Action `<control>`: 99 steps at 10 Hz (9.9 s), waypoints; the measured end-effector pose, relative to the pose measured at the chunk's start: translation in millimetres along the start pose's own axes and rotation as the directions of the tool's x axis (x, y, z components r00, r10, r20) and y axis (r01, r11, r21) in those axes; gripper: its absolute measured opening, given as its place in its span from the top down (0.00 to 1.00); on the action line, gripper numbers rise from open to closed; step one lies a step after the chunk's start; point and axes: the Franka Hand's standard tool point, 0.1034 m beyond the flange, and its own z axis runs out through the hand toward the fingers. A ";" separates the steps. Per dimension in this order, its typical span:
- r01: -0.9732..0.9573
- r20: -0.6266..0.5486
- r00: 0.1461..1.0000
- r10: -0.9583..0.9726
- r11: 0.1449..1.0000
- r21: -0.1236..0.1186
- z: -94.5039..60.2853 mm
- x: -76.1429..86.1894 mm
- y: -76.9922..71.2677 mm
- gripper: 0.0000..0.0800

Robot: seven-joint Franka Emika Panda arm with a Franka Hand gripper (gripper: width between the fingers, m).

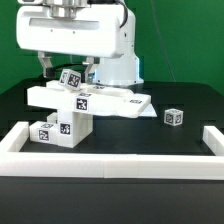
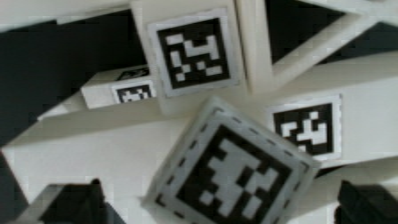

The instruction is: Assemble chair

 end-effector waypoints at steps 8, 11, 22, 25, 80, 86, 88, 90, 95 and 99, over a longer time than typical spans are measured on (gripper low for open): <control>0.499 0.011 0.867 -0.499 0.867 -0.011 1.8 -8.4 1.0 0.19; 0.661 0.017 0.750 -0.661 0.750 -0.032 4.9 -10.9 5.5 0.19; 0.645 0.047 0.764 -0.644 0.764 -0.017 6.5 -9.4 6.8 0.65; 0.528 0.061 0.848 -0.526 0.849 -0.023 7.2 -2.4 6.3 0.65; 0.065 0.030 0.998 -0.062 0.994 -0.090 3.6 1.7 15.7 0.64; -0.189 0.007 0.982 0.190 0.981 -0.047 4.0 3.3 18.5 0.49; 0.052 -0.038 0.998 -0.053 0.998 -0.040 -1.5 6.4 20.4 0.22; 0.186 -0.008 0.982 -0.187 0.982 -0.029 -3.3 0.1 21.6 0.19; 0.385 0.039 0.922 -0.385 0.923 0.023 -6.4 -7.2 24.4 0.19; 0.337 0.124 0.928 -0.351 0.934 0.116 -14.8 -18.0 27.3 0.19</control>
Offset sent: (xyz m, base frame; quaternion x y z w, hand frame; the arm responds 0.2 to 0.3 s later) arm -0.0106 0.0158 0.0019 0.0033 -0.0053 -0.1892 0.9819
